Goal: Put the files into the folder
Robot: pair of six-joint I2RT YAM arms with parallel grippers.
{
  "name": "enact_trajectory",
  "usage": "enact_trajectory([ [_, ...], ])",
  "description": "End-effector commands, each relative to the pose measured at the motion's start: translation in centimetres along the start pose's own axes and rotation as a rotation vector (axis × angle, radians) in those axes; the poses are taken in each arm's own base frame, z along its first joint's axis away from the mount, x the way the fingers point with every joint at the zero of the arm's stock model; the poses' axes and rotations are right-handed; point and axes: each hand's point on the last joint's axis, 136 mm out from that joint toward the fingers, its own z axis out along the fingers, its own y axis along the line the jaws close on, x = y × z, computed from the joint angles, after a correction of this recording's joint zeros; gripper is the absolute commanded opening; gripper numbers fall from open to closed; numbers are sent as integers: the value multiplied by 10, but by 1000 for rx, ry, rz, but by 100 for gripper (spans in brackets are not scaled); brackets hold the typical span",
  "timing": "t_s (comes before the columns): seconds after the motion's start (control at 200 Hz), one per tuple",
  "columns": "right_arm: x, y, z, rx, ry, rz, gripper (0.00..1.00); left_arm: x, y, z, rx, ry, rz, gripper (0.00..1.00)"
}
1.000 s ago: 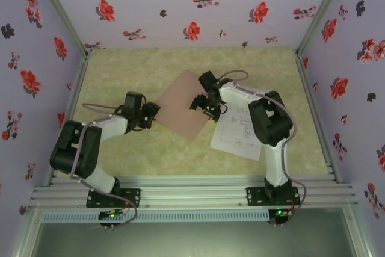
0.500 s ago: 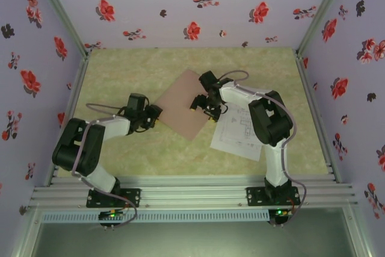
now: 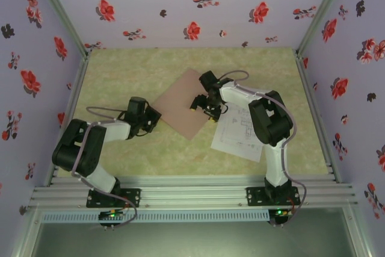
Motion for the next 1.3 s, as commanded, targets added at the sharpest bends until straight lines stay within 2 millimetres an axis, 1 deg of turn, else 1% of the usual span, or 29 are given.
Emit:
enact_trajectory([
  [0.0,-1,-23,25,74,28,-3,84,2,-8,-5,41,-12,33,0],
  [0.13,-2,-21,24,67,28,-6,84,3,-8,-6,54,-15,26,0],
  [0.22,-3,-17,21,52,20,-16,87,3,-8,-8,71,-20,10,0],
  [0.34,-8,-5,7,7,-7,-26,92,4,-11,-12,100,-23,-41,0],
  [0.385,-11,2,-1,-18,-18,-23,94,4,-14,-14,114,-27,-55,0],
  [0.525,-14,17,-21,-80,-37,-16,96,3,-17,-18,146,-39,-106,0],
  [0.675,-11,24,-33,-127,-33,6,97,1,-26,-23,183,-51,-147,0],
  [0.77,-9,26,-38,-151,-34,24,97,0,-31,-24,201,-51,-163,0],
  [0.855,-8,29,-43,-177,-41,37,97,0,-32,-23,206,-49,-179,0],
  [0.95,-7,29,-38,-190,-26,56,96,1,-32,-23,220,-46,-206,0],
  [1.06,-4,23,-35,-185,-21,71,96,1,-34,-24,227,-46,-221,0],
  [1.245,-5,14,-47,-207,-68,93,96,0,-35,-26,236,-50,-249,0],
  [1.295,-6,14,-47,-221,-74,98,96,1,-34,-25,237,-49,-254,0],
])
